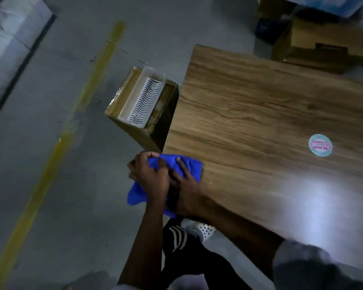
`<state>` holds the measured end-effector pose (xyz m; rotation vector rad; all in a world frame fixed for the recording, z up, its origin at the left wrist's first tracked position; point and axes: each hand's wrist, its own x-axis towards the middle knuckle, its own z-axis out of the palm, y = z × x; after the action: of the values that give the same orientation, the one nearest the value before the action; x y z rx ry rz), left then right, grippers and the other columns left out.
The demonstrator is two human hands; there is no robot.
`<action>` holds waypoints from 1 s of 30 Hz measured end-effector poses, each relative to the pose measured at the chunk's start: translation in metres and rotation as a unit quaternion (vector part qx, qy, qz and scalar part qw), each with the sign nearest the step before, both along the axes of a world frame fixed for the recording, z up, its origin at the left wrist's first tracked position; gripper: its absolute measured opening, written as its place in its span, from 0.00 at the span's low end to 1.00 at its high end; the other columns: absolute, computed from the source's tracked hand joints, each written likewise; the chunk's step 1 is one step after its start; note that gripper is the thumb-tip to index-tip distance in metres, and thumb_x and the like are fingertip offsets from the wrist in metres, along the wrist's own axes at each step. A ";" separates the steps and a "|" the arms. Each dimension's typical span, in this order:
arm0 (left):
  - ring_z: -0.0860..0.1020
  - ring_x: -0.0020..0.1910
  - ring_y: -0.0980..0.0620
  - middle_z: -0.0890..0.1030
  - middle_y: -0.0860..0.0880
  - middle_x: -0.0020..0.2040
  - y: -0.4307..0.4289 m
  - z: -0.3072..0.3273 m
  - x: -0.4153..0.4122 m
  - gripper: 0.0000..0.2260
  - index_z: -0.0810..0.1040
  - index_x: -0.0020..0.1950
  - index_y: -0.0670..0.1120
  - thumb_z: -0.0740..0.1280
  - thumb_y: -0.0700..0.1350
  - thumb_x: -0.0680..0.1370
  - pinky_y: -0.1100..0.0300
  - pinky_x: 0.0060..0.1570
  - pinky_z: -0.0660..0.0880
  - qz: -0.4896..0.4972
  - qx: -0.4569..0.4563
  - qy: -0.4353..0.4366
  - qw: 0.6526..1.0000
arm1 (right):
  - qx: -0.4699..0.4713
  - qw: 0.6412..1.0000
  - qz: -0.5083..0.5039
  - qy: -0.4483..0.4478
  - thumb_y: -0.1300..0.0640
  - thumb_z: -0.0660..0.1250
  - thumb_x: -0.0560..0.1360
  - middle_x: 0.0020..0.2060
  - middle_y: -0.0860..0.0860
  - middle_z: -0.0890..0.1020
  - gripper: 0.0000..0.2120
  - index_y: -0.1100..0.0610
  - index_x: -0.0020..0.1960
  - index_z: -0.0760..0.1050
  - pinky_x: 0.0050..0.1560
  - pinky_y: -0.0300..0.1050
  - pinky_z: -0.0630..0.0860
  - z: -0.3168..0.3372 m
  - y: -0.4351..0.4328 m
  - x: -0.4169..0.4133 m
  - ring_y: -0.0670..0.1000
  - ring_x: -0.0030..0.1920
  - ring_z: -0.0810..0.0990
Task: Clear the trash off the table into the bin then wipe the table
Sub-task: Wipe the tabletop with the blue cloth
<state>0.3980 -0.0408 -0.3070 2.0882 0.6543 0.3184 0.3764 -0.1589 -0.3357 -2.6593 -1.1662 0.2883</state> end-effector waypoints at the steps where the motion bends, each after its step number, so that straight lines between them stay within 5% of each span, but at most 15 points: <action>1: 0.74 0.56 0.42 0.76 0.57 0.44 0.004 0.002 0.002 0.07 0.75 0.45 0.50 0.64 0.49 0.69 0.41 0.60 0.70 -0.017 0.004 0.003 1.000 | -0.001 1.000 0.005 -0.003 0.44 0.65 0.75 0.68 0.57 0.78 0.22 0.52 0.64 0.82 0.76 0.73 0.51 -0.003 0.002 -0.015 0.63 0.75 0.66; 3: 0.73 0.57 0.42 0.77 0.54 0.46 0.010 0.004 0.006 0.06 0.77 0.45 0.49 0.66 0.47 0.70 0.42 0.60 0.70 -0.047 0.005 0.012 0.999 | -0.020 1.000 0.001 0.013 0.42 0.71 0.73 0.67 0.56 0.79 0.21 0.50 0.62 0.83 0.75 0.72 0.56 -0.008 0.002 -0.012 0.62 0.74 0.67; 5: 0.74 0.58 0.41 0.78 0.53 0.47 0.017 0.006 0.010 0.05 0.78 0.46 0.47 0.69 0.42 0.71 0.47 0.62 0.67 -0.064 0.001 0.026 0.998 | -0.029 0.999 -0.010 0.020 0.37 0.60 0.75 0.71 0.54 0.76 0.26 0.48 0.66 0.80 0.75 0.74 0.56 -0.011 0.002 0.015 0.61 0.77 0.65; 8: 0.75 0.57 0.42 0.82 0.50 0.49 0.024 0.004 0.010 0.06 0.79 0.46 0.47 0.68 0.46 0.70 0.40 0.62 0.71 -0.091 -0.011 0.029 0.995 | -0.074 0.994 -0.081 0.019 0.36 0.51 0.74 0.79 0.50 0.65 0.33 0.43 0.77 0.68 0.77 0.71 0.46 -0.008 0.001 0.070 0.59 0.81 0.57; 15: 0.75 0.54 0.42 0.83 0.48 0.47 0.017 0.008 0.001 0.09 0.80 0.46 0.44 0.67 0.47 0.71 0.43 0.56 0.74 -0.120 0.004 -0.007 0.993 | -0.070 0.967 -0.246 0.002 0.33 0.53 0.79 0.80 0.47 0.63 0.27 0.35 0.77 0.64 0.76 0.71 0.48 -0.010 0.015 0.098 0.58 0.80 0.57; 19: 0.73 0.55 0.47 0.82 0.48 0.48 0.017 0.012 0.000 0.06 0.80 0.46 0.45 0.67 0.46 0.72 0.46 0.58 0.73 -0.140 -0.002 0.004 0.990 | -0.109 0.975 -0.192 0.019 0.36 0.53 0.74 0.80 0.52 0.63 0.37 0.48 0.80 0.63 0.77 0.71 0.46 0.001 0.039 -0.004 0.61 0.81 0.54; 25: 0.73 0.57 0.48 0.81 0.50 0.49 0.013 0.021 0.000 0.05 0.79 0.46 0.48 0.73 0.41 0.73 0.55 0.57 0.62 -0.202 0.027 0.055 0.977 | -0.109 0.982 -0.137 0.076 0.39 0.54 0.72 0.68 0.53 0.79 0.31 0.50 0.69 0.78 0.75 0.72 0.57 0.013 0.045 -0.056 0.61 0.74 0.71; 30: 0.76 0.55 0.41 0.83 0.47 0.47 0.018 0.020 -0.002 0.07 0.81 0.45 0.47 0.65 0.48 0.72 0.46 0.57 0.71 -0.207 0.051 0.025 0.977 | -0.118 0.974 -0.186 0.055 0.37 0.46 0.75 0.80 0.49 0.64 0.35 0.47 0.79 0.65 0.77 0.70 0.44 -0.001 0.033 0.031 0.58 0.81 0.56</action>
<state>0.3960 -0.0224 -0.2866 2.2733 0.2229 0.0636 0.4075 -0.1263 -0.3364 -2.9502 -0.6152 0.5249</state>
